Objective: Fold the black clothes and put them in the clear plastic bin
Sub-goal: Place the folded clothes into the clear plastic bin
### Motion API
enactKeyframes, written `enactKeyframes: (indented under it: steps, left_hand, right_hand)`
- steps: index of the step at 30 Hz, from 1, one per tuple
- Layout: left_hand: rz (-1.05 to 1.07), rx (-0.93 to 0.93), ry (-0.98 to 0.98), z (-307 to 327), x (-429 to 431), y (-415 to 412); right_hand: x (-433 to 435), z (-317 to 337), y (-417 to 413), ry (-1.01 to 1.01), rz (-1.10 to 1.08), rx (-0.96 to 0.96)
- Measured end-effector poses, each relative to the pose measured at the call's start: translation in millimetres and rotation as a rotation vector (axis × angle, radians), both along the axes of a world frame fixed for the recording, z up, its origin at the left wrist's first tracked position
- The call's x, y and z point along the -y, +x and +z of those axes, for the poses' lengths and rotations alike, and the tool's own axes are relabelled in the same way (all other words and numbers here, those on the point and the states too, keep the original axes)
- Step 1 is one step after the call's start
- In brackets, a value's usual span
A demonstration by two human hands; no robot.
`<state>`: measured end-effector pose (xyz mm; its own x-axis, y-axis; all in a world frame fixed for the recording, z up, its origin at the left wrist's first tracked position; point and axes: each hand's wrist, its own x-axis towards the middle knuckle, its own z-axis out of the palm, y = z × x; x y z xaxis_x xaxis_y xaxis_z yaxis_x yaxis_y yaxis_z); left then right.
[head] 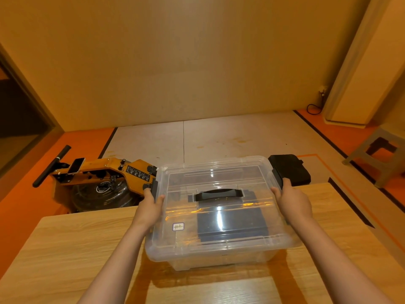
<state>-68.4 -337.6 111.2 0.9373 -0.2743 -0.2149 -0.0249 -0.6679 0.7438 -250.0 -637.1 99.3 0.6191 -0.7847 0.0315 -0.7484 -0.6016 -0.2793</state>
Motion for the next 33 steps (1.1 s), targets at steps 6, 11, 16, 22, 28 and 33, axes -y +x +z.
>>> enactKeyframes:
  steps: [6,11,16,22,28,33]
  left_hand:
    - [-0.004,0.026,0.033,-2.3,-0.7,1.6]
    - [-0.013,0.033,0.066,-2.0,-1.1,3.1]
    - [-0.036,0.07,0.143,-1.4,-8.8,2.5]
    - [0.014,0.125,0.204,-4.8,-49.5,6.6]
    - [0.025,0.138,0.195,-14.8,-88.7,9.7]
    - [0.005,0.144,0.195,-12.7,-103.9,7.0]
  right_hand:
    - [1.3,-0.1,1.5,-0.045,0.039,-0.075]
    - [7.1,-1.6,6.1,-0.001,0.081,-0.093]
    - [-3.7,-6.9,9.5,0.024,0.067,-0.066]
    - [-46.4,-11.6,15.9,-0.012,0.081,-0.068]
    - [-79.1,-11.4,22.8,-0.026,0.082,-0.085]
    - [-97.0,-11.5,18.9,-0.029,0.058,-0.066]
